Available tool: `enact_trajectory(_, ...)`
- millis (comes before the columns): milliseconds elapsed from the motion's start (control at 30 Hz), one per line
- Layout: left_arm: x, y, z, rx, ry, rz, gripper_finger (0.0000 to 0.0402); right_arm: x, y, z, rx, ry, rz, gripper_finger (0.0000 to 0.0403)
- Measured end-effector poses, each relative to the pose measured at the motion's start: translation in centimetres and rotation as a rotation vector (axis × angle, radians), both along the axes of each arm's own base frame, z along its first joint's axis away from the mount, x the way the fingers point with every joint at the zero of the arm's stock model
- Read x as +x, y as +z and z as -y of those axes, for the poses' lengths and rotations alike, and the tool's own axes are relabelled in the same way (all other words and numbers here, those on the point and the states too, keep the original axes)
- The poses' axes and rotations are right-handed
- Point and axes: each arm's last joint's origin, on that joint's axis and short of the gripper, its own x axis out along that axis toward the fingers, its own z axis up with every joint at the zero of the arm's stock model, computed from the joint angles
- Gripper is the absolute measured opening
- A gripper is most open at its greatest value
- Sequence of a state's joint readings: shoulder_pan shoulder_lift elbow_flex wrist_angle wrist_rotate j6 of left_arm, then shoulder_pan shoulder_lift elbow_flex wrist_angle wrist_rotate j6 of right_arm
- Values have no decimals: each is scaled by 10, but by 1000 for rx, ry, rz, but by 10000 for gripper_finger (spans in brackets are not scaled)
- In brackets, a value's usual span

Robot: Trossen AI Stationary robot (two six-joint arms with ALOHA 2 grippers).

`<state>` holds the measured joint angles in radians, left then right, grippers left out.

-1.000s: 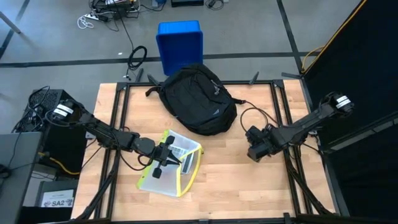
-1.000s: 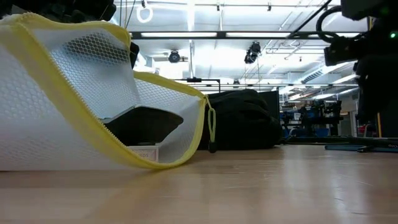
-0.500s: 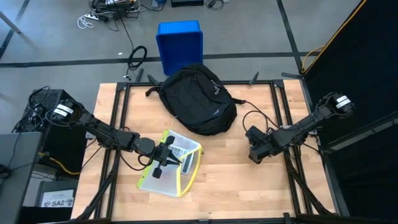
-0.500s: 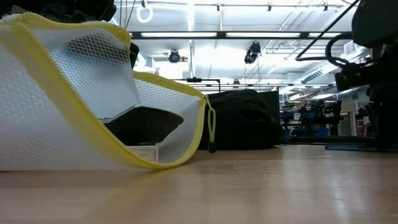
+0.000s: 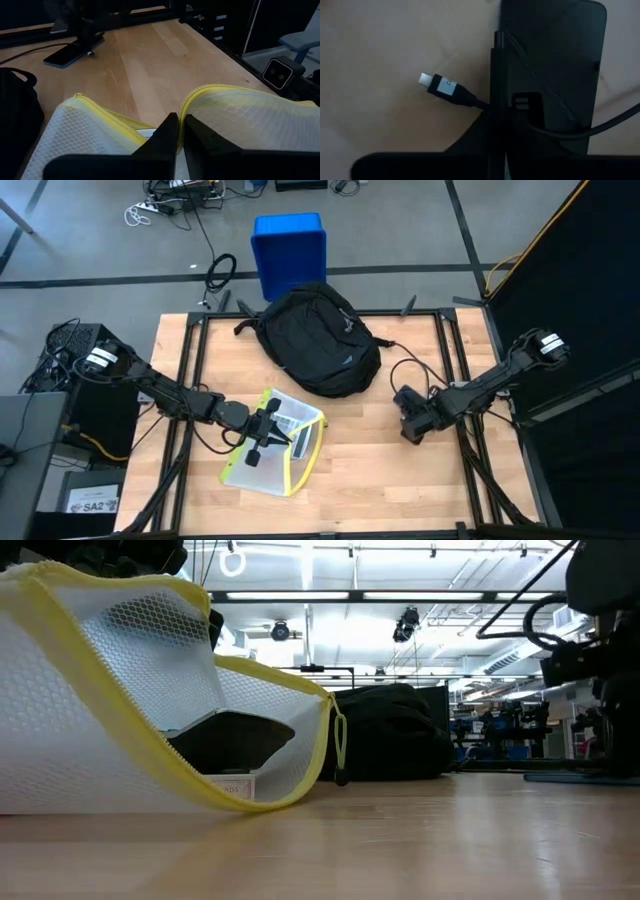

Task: Unpack backpack
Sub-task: Put the pen into the yellow zip bag

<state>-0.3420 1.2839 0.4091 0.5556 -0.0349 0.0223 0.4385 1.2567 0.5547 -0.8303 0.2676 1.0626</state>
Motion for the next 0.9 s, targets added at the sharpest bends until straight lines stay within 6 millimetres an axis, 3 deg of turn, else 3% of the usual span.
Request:
enact_trajectory(267, 0, 0, 0, 0, 0, 0, 0, 23, 30, -11, 56, 30, 115, 8)
enact_trajectory(600, 0, 0, 0, 1, 5, 1, 0, 86, 56, -41, 251, 327, 751, 7)
enact_trajectory(733, 0, 0, 0, 2, 9, 2, 0, 106, 52, -49, 321, 397, 877, 7)
enact_trajectory(900, 0, 0, -1, 5, 19, 3, 0, 141, 40, -49, 384, 429, 848, 6)
